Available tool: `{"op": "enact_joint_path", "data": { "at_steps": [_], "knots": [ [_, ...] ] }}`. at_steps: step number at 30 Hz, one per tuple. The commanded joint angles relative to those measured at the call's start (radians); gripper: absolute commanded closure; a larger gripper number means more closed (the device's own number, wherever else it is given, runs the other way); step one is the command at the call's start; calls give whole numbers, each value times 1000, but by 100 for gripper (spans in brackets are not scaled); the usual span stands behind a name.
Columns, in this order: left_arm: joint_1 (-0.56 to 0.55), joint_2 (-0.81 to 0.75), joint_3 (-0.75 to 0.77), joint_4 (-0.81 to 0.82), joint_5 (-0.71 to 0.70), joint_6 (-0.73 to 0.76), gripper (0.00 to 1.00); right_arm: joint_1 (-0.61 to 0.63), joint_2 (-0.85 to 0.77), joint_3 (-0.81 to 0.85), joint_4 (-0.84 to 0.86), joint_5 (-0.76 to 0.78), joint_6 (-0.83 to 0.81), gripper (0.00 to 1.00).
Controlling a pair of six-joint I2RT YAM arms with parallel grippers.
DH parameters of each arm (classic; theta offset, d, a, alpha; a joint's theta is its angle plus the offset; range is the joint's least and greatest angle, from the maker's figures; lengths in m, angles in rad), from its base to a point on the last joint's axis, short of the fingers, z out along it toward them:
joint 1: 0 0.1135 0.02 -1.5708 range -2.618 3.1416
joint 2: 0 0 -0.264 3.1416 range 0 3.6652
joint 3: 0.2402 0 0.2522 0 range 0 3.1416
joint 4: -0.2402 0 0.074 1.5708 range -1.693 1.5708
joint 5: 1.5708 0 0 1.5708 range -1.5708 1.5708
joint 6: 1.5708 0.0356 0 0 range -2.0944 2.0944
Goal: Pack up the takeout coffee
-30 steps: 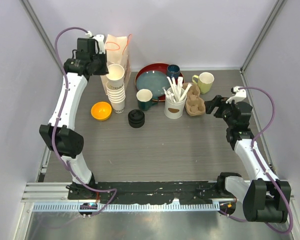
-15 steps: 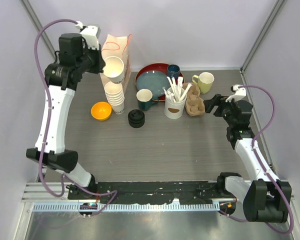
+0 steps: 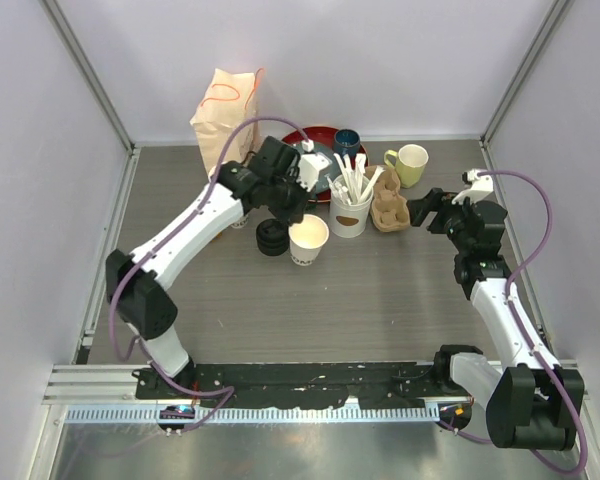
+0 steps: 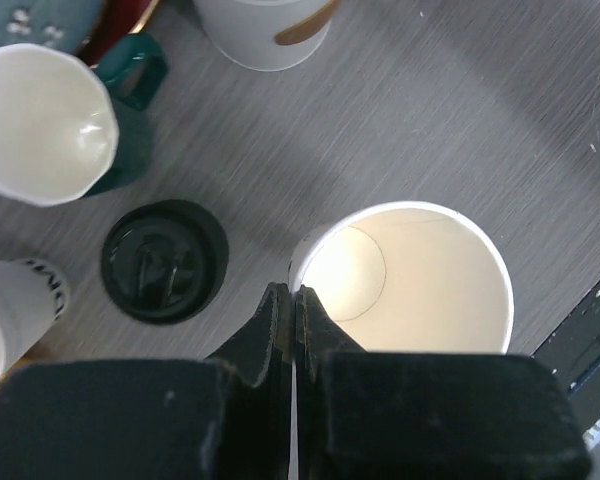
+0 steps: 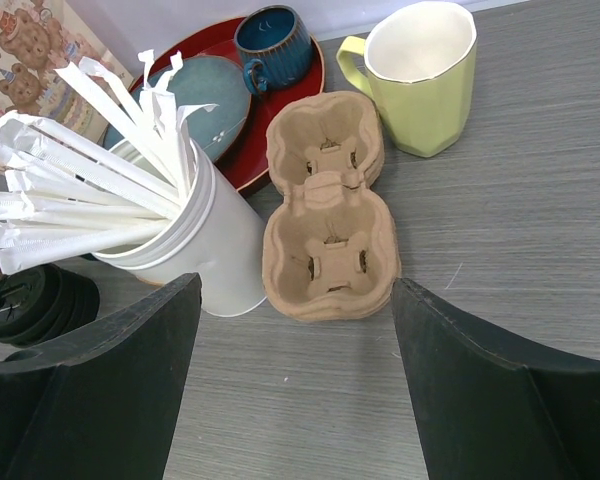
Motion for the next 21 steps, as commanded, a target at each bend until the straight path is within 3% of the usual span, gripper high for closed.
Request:
{"op": "enact_joint_path", "data": {
  "at_steps": [1, 12, 18, 21],
  "knots": [
    [-17, 47, -23, 139, 76, -7, 100, 4, -43, 46, -10, 26, -20, 18],
    [-29, 94, -278, 474, 68, -82, 100, 4, -43, 37, 2, 21, -27, 18],
    [-29, 102, -339, 538, 66, -81, 99, 4, -46, 34, 2, 20, -30, 18],
    [-29, 108, -345, 542, 65, -76, 93, 4, -49, 30, 5, 20, -28, 18]
  ]
}}
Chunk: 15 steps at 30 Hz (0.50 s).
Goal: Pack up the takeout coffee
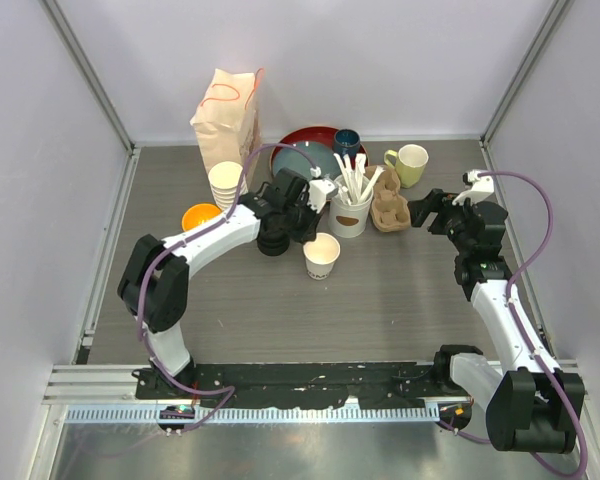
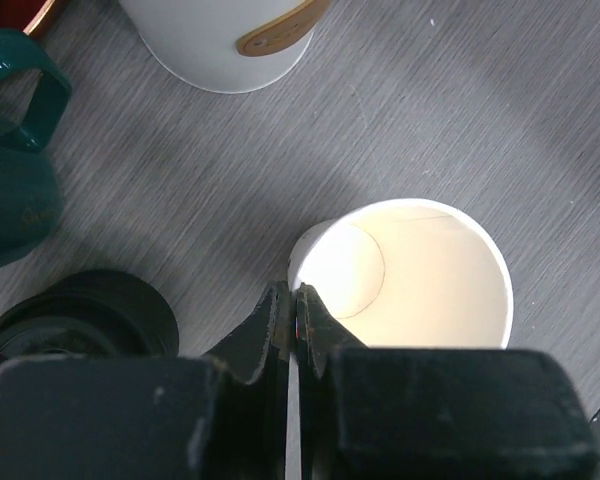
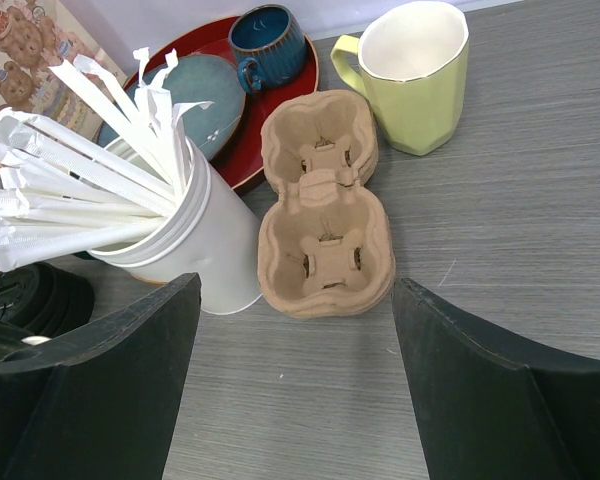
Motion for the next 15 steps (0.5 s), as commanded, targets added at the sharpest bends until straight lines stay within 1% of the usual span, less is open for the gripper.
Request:
{"op": "enact_joint_path", "data": {
  "at_steps": [1, 2, 4, 5, 6, 8, 12, 15],
  "knots": [
    [-3, -1, -5, 93, -1, 0, 89, 4, -29, 30, 31, 5, -16, 18],
    [-3, -8, -2, 91, 0, 1, 78, 4, -27, 30, 31, 6, -17, 18],
    [-3, -15, 20, 53, 32, 33, 67, 4, -30, 30, 30, 3, -16, 18],
    [-3, -24, 33, 30, 43, 39, 56, 2, -30, 28, 28, 3, -17, 18],
    [-3, -32, 59, -6, 49, 47, 53, 4, -32, 28, 27, 3, -17, 18],
    [-3, -52, 86, -42, 45, 75, 47, 4, -29, 28, 25, 3, -20, 18],
    [3, -119, 193, -177, 3, 90, 47, 4, -30, 30, 21, -2, -19, 18],
    [26, -147, 285, -276, -56, 95, 49, 2, -30, 30, 19, -2, -20, 18]
  ]
}}
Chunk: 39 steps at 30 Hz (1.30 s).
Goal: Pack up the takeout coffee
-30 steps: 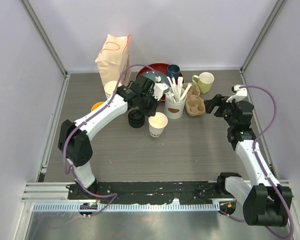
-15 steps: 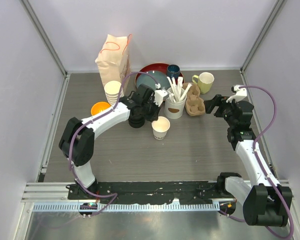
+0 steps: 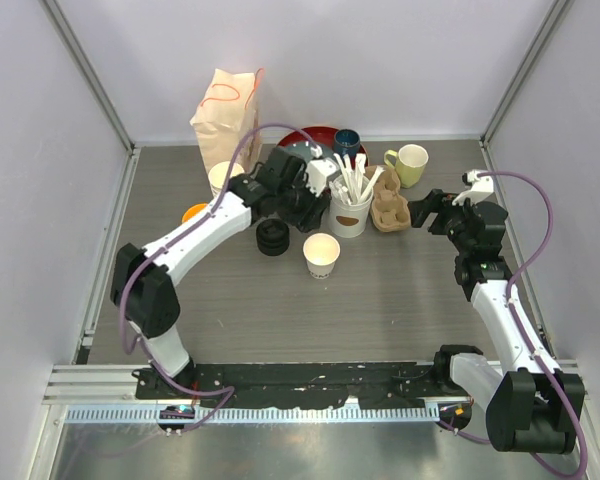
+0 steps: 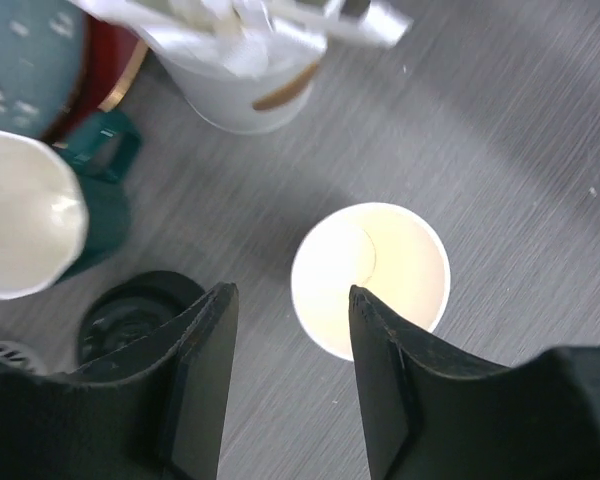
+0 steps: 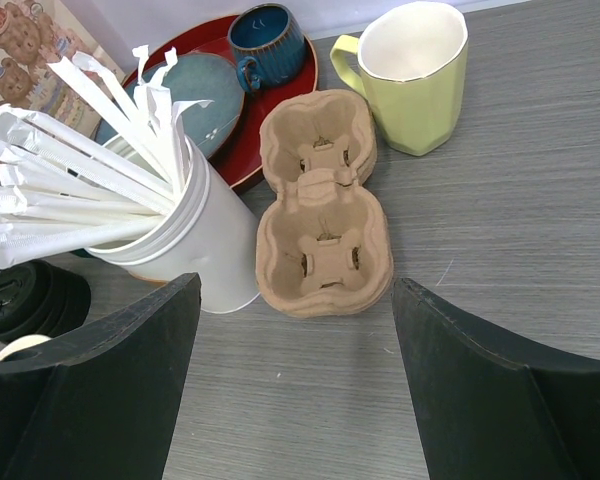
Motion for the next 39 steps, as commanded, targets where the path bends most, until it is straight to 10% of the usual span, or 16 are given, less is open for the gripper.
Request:
{"op": "enact_joint_path", "data": {
  "at_steps": [1, 16, 25, 33, 39],
  "knots": [
    [47, -125, 163, -162, -78, 31, 49, 4, -26, 33, 19, -3, -12, 18],
    [476, -13, 312, -240, -305, -81, 42, 4, 21, 63, -7, -21, -8, 18],
    [495, 78, 307, -170, -355, -145, 56, 4, 18, 60, -11, -21, -11, 18],
    [496, 84, 289, -157, -368, -162, 98, 4, 20, 57, -10, -20, -12, 18],
    [495, 65, 275, -156, -374, -162, 100, 4, 20, 54, -7, -20, -12, 18]
  ]
}}
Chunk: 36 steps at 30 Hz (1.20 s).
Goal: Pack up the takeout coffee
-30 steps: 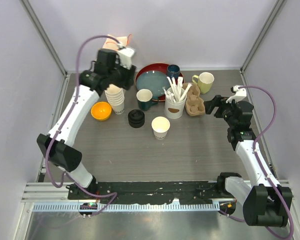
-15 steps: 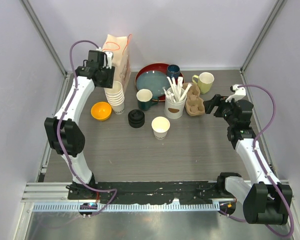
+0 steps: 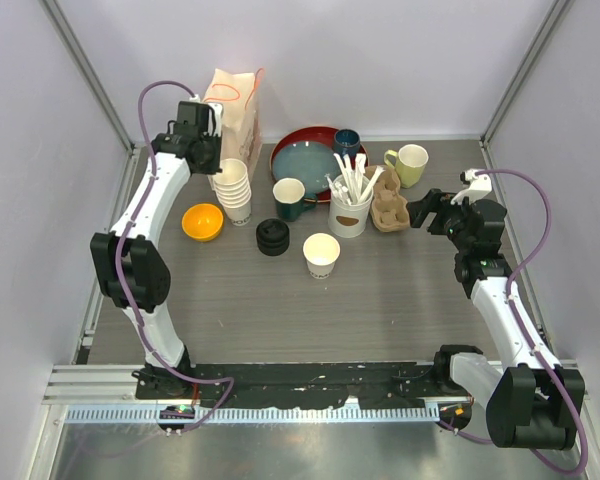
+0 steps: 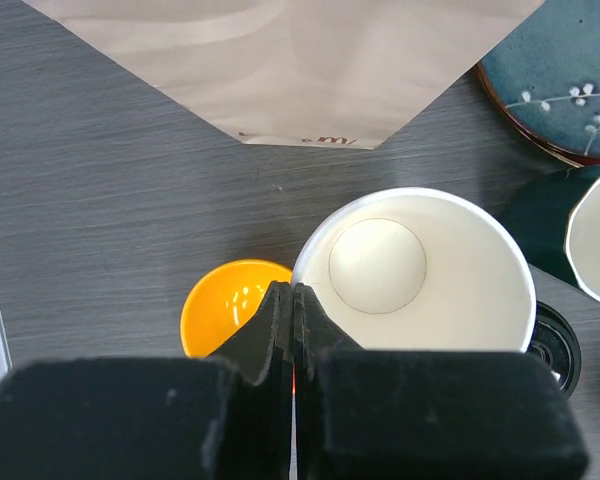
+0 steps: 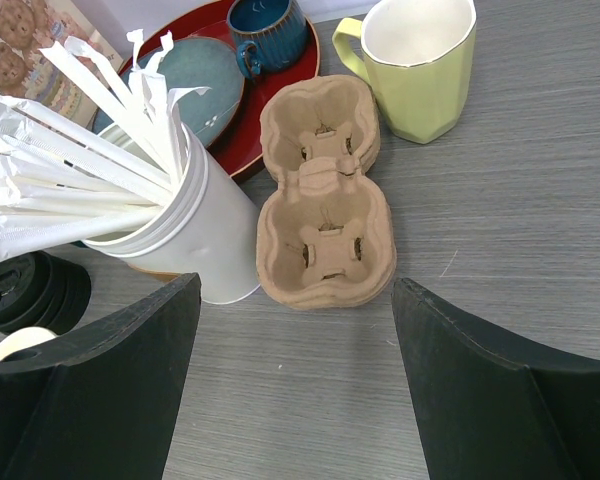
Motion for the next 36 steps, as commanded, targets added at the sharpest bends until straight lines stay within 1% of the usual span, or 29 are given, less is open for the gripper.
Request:
{"op": "enact_joint_path", "data": {
  "at_steps": [1, 7, 16, 22, 30, 32, 36],
  "knots": [
    [3, -28, -6, 23, -14, -18, 100, 4, -3, 37, 22, -7, -5, 18],
    [3, -69, 3, 22, 20, -35, 100, 4, -8, 34, 22, -5, -7, 18],
    [3, -86, 52, -1, 50, -37, 100, 4, -13, 34, 19, -7, -5, 18],
    [9, -89, 76, -13, 63, -38, 100, 4, -16, 34, 18, -10, -7, 18],
    [41, -48, 84, -32, 92, -60, 100, 4, -11, 47, 15, -22, -1, 18],
    [49, -48, 87, -40, 133, -68, 100, 4, -14, 50, 15, -22, 1, 18],
    [59, -60, 118, -37, 135, -75, 100, 4, -10, 56, 13, -22, 2, 18]
  ]
}}
